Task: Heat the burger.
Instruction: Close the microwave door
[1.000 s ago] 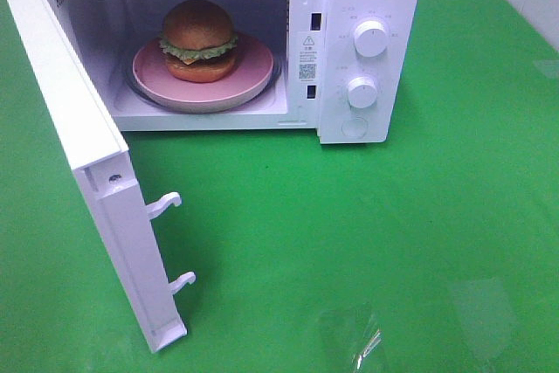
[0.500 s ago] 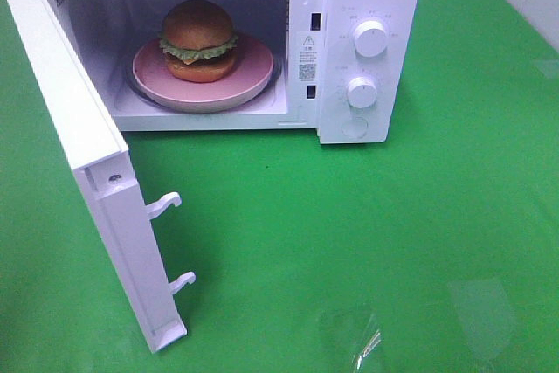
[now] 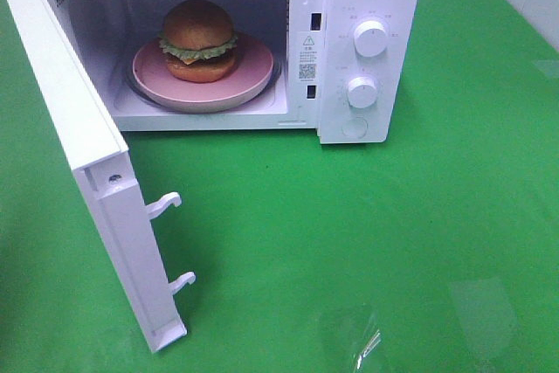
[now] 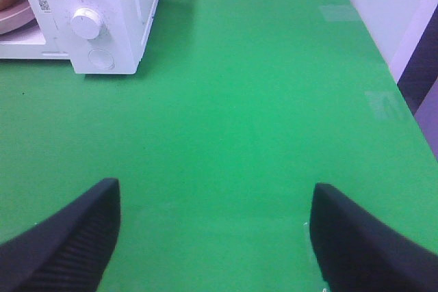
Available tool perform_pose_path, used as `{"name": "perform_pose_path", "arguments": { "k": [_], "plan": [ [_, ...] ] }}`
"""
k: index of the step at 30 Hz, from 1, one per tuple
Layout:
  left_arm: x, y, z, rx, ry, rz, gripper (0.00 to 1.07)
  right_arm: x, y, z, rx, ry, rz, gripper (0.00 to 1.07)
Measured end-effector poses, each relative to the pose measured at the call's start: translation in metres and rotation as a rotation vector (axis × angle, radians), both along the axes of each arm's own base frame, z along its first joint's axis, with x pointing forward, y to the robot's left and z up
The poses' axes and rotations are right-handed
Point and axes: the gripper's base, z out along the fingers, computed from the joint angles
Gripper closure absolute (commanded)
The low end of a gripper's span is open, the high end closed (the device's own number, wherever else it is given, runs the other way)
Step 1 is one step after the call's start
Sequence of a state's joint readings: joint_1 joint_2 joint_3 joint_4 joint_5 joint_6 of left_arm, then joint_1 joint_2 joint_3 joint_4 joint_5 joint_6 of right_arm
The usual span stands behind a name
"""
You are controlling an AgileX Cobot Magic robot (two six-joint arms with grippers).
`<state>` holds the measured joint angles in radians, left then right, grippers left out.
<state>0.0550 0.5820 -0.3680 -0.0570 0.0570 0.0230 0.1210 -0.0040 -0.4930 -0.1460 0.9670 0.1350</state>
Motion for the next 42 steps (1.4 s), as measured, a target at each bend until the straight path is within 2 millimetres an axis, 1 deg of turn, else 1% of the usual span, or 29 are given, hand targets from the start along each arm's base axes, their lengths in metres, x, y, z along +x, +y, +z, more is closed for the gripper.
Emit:
{"name": "perform_pose_path", "arguments": {
  "k": [1,2,3,4,6,7,8,9,10,11,12,13,14,15,18,19,27,28,29,30,31,33,36,40,42],
  "plan": [
    [0.0,0.0,0.0,0.0,0.0,0.0,1.07,0.0,0.0,0.0,0.0,0.0,0.0,0.34],
    [0.004,0.001,-0.007,0.002,-0.027,0.005,1.07,0.0,0.0,0.0,0.0,0.0,0.0,0.34],
    [0.004,0.001,-0.007,0.002,-0.027,0.005,1.07,0.0,0.0,0.0,0.0,0.0,0.0,0.34],
    [0.008,0.001,-0.015,0.005,-0.058,0.01,1.07,0.0,0.0,0.0,0.0,0.0,0.0,0.34],
    [0.009,0.002,-0.018,0.006,-0.062,0.012,1.07,0.0,0.0,0.0,0.0,0.0,0.0,0.34],
    [0.012,0.002,-0.026,0.007,-0.095,0.018,1.07,0.0,0.0,0.0,0.0,0.0,0.0,0.34],
    [0.012,0.002,-0.026,0.007,-0.095,0.018,1.07,0.0,0.0,0.0,0.0,0.0,0.0,0.34],
    [0.015,0.003,-0.034,0.008,-0.106,0.022,1.07,0.0,0.0,0.0,0.0,0.0,0.0,0.34],
    [0.015,0.003,-0.034,0.008,-0.106,0.022,1.07,0.0,0.0,0.0,0.0,0.0,0.0,0.34],
    [0.018,0.003,-0.041,0.009,-0.106,0.025,1.07,0.0,0.0,0.0,0.0,0.0,0.0,0.34],
    [0.018,0.003,-0.041,0.009,-0.106,0.025,1.07,0.0,0.0,0.0,0.0,0.0,0.0,0.34],
    [0.022,0.004,-0.048,0.012,-0.088,0.025,1.07,0.0,0.0,0.0,0.0,0.0,0.0,0.34],
    [0.022,0.004,-0.048,0.012,-0.088,0.025,1.07,0.0,0.0,0.0,0.0,0.0,0.0,0.34],
    [0.026,0.003,-0.054,0.021,-0.058,0.019,1.07,0.0,0.0,0.0,0.0,0.0,0.0,0.34],
    [0.03,0.003,-0.059,0.036,-0.028,0.007,1.07,0.0,0.0,0.0,0.0,0.0,0.0,0.34],
    [0.034,0.002,-0.065,0.052,0.001,-0.009,1.07,0.0,0.0,0.0,0.0,0.0,0.0,0.34],
    [0.047,-0.005,-0.075,0.023,0.012,-0.092,1.07,0.0,0.0,0.0,0.0,0.0,0.0,0.34],
    [0.05,-0.009,-0.077,0.028,0.008,-0.142,1.07,0.0,0.0,0.0,0.0,0.0,0.0,0.34],
    [0.05,-0.009,-0.077,0.028,0.008,-0.142,1.07,0.0,0.0,0.0,0.0,0.0,0.0,0.34],
    [0.053,-0.014,-0.08,0.045,0.004,-0.2,1.07,0.0,0.0,0.0,0.0,0.0,0.0,0.34],
    [0.053,-0.014,-0.08,0.045,0.004,-0.2,1.07,0.0,0.0,0.0,0.0,0.0,0.0,0.34],
    [0.057,-0.021,-0.088,0.057,0.019,-0.29,1.07,0.0,0.0,0.0,0.0,0.0,0.0,0.34],
    [0.059,-0.023,-0.09,0.054,0.027,-0.309,1.07,0.0,0.0,0.0,0.0,0.0,0.0,0.34],
    [0.067,-0.028,-0.092,0.008,0.015,-0.363,1.07,0.0,0.0,0.0,0.0,0.0,0.0,0.34],
    [0.068,-0.028,-0.094,0.003,0.02,-0.365,1.07,0.0,0.0,0.0,0.0,0.0,0.0,0.35]
  ]
}}
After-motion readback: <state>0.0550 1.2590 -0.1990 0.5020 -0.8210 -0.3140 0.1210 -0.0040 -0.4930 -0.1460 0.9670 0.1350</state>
